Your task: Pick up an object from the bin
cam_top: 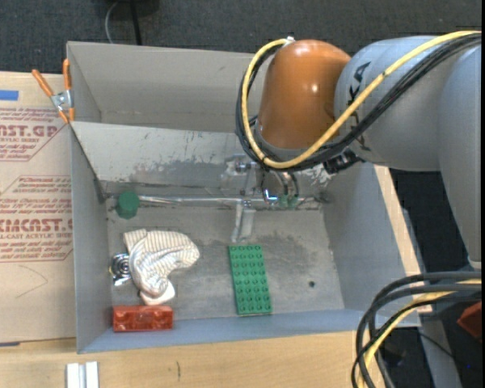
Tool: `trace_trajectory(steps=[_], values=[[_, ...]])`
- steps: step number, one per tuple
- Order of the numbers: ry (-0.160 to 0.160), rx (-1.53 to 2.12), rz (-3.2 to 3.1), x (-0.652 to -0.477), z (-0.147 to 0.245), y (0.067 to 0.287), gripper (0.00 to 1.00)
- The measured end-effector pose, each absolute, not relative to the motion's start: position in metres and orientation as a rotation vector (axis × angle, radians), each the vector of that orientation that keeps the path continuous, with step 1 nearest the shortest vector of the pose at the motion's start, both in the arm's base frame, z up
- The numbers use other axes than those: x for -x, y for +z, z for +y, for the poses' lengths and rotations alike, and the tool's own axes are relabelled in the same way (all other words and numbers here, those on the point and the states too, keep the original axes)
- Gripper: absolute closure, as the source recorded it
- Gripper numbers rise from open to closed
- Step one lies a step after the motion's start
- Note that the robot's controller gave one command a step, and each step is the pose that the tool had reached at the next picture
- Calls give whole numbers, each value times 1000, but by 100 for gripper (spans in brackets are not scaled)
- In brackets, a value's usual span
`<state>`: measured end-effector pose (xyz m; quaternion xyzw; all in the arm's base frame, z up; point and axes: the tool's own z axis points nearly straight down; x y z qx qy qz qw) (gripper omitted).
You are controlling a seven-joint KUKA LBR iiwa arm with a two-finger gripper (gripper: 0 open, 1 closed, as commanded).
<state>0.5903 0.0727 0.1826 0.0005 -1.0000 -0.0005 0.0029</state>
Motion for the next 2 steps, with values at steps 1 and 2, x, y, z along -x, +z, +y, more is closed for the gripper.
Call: trace_trajectory(steps=[1, 2], values=[[-2, -1, -3143, -592, 72, 187, 0], [-3, -100, -3140, -550, 37, 191, 0]])
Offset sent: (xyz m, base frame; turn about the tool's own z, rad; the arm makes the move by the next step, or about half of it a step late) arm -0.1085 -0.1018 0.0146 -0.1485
